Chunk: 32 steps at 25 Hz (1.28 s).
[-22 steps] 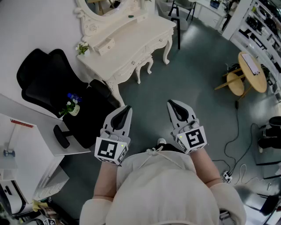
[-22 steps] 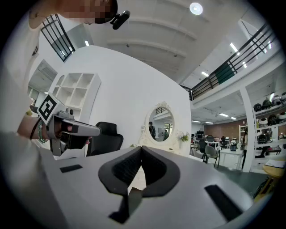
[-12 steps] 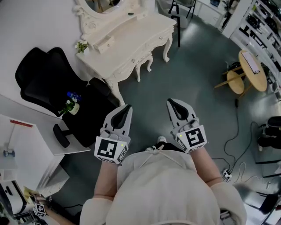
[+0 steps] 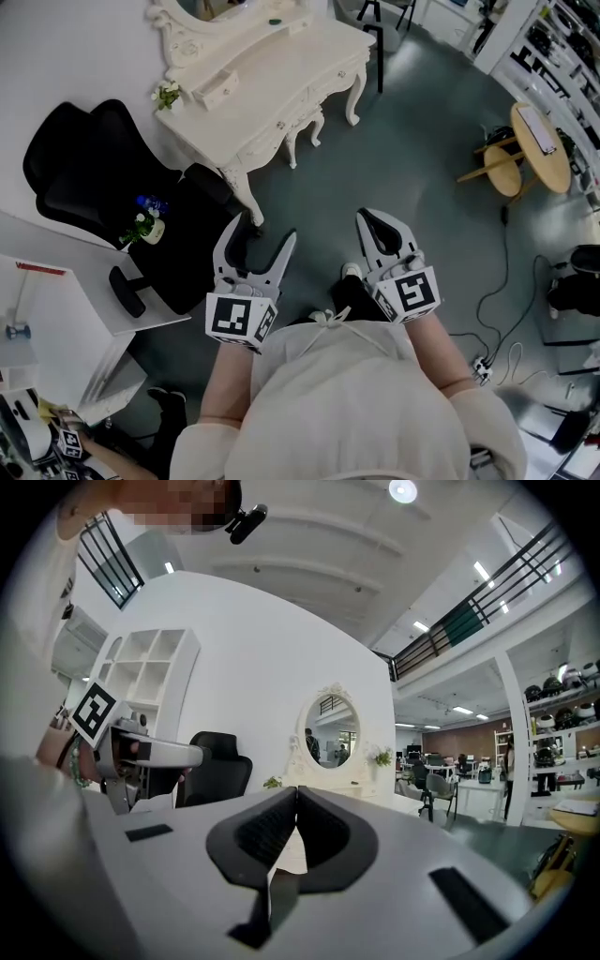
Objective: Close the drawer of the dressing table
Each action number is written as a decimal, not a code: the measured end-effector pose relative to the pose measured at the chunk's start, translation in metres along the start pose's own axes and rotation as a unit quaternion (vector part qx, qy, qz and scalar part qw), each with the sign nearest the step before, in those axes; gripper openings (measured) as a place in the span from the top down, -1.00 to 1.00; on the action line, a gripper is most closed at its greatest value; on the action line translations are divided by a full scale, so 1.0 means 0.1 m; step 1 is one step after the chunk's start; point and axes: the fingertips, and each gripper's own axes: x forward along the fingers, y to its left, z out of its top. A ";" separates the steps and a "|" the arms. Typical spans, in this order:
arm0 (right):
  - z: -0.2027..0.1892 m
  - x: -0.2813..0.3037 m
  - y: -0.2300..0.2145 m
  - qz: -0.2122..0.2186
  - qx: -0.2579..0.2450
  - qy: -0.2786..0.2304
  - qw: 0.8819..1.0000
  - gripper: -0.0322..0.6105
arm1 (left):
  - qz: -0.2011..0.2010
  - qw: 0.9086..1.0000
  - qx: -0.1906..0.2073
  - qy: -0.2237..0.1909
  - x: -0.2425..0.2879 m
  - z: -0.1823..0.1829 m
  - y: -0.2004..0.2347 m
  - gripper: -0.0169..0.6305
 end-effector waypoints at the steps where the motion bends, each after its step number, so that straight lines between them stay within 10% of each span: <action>1: -0.01 0.04 -0.05 0.003 0.002 0.001 1.000 0.88 | 0.005 1.000 0.001 0.002 0.05 -0.01 0.03 -0.11; 17: -0.13 1.62 -1.44 0.123 -0.017 -0.011 0.992 0.88 | 0.123 0.992 0.013 0.032 1.74 -0.15 0.64 -0.11; 32: -0.21 3.12 -2.53 0.224 0.001 0.006 0.975 0.88 | 0.255 0.965 -0.011 0.058 3.02 -0.26 1.27 -0.11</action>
